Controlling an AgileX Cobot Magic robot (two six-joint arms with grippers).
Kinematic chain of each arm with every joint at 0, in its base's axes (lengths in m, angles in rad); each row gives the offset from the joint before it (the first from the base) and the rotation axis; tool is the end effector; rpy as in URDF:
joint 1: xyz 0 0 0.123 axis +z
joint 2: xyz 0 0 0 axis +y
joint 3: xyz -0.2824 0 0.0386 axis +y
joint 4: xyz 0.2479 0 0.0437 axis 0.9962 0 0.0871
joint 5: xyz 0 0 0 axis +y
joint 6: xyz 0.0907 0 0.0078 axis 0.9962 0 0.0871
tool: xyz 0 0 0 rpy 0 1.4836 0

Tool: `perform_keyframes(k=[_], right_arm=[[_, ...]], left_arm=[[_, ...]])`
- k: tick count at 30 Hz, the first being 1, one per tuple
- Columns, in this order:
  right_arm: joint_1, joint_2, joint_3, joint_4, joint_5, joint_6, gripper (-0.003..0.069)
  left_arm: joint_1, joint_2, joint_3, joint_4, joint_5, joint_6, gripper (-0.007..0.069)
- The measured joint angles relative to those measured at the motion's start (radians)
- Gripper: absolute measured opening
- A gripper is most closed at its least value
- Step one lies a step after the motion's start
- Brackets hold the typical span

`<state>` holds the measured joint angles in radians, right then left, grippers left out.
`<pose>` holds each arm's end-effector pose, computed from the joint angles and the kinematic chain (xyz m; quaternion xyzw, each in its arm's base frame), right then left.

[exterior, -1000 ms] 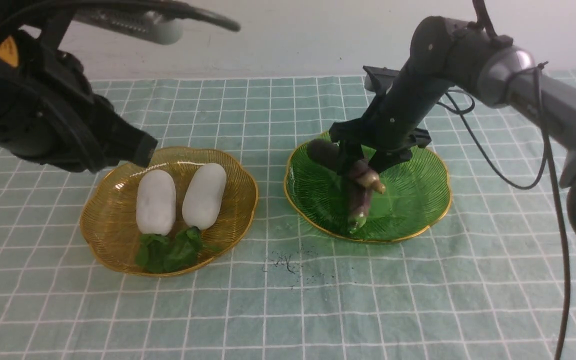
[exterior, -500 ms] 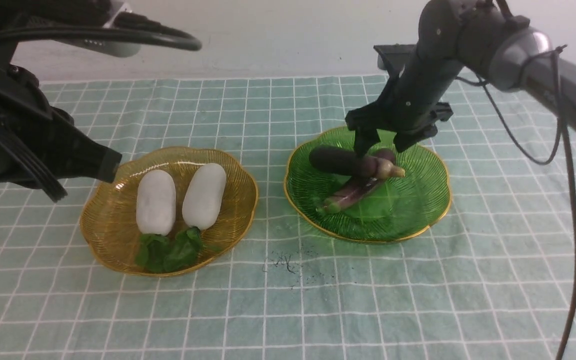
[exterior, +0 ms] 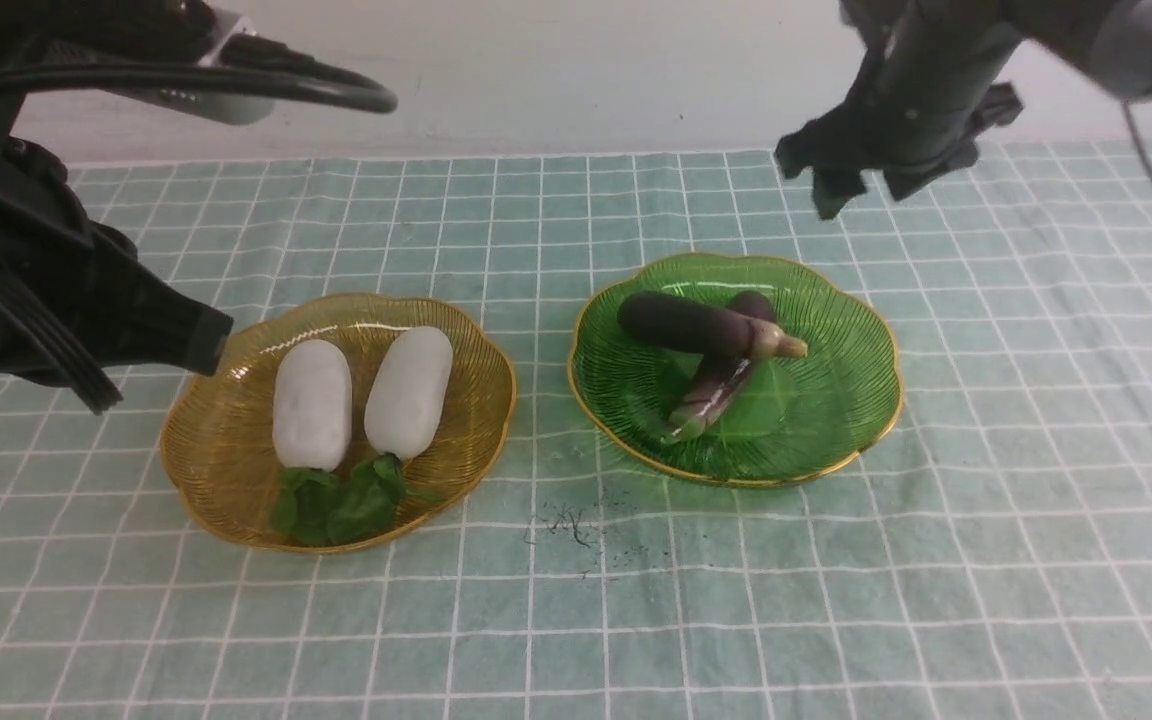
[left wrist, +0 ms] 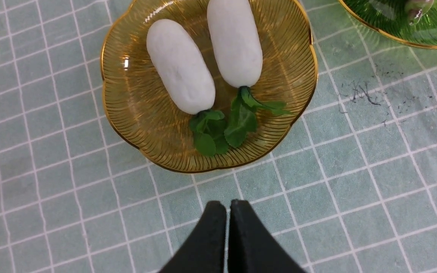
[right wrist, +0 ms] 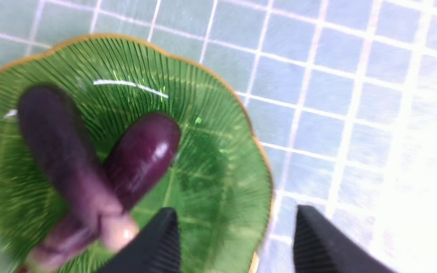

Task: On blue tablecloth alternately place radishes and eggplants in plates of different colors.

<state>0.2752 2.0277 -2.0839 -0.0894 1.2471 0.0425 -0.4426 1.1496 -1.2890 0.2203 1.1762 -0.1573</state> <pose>0.4305 0.1135 0.3360 -0.1168 0.9648 -0.0074 0.2353 0.1991 -0.0740 0.4021 0.1437 0.9355 0.0149 0.3226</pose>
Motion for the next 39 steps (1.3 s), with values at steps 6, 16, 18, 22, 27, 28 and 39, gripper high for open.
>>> perform_keyframes(k=[6,16,18,22,27,28,39], right_arm=[[-0.038,-0.480,0.333,-0.015,0.000,0.052,0.0041],[-0.038,-1.233,1.049,-0.011,-0.648,0.101,-0.0013],[-0.038,-1.409,1.248,-0.011,-0.864,0.104,-0.0013],[-0.038,-1.712,1.474,-0.013,-1.038,0.128,-0.0013],[-0.038,-1.983,1.620,-0.017,-1.016,0.159,-0.0013],[-0.038,-2.016,1.632,-0.020,-1.001,0.160,-0.0013],[-0.038,-2.045,1.656,-0.066,-0.898,0.160,-0.0013]], left_arm=[[0.000,-0.013,0.000,-0.001,0.000,0.000,-0.0008],[0.000,-0.013,0.000,-0.073,-0.047,0.011,-0.0008],[0.000,-0.013,0.000,-0.091,-0.063,0.012,-0.0008],[0.000,-0.013,0.002,-0.119,-0.080,0.019,-0.0008],[0.000,-0.032,0.029,-0.164,-0.107,0.054,-0.0008],[0.000,-0.042,0.041,-0.171,-0.119,0.057,-0.0008],[0.000,-0.442,0.400,-0.188,-0.347,0.064,-0.0008]])
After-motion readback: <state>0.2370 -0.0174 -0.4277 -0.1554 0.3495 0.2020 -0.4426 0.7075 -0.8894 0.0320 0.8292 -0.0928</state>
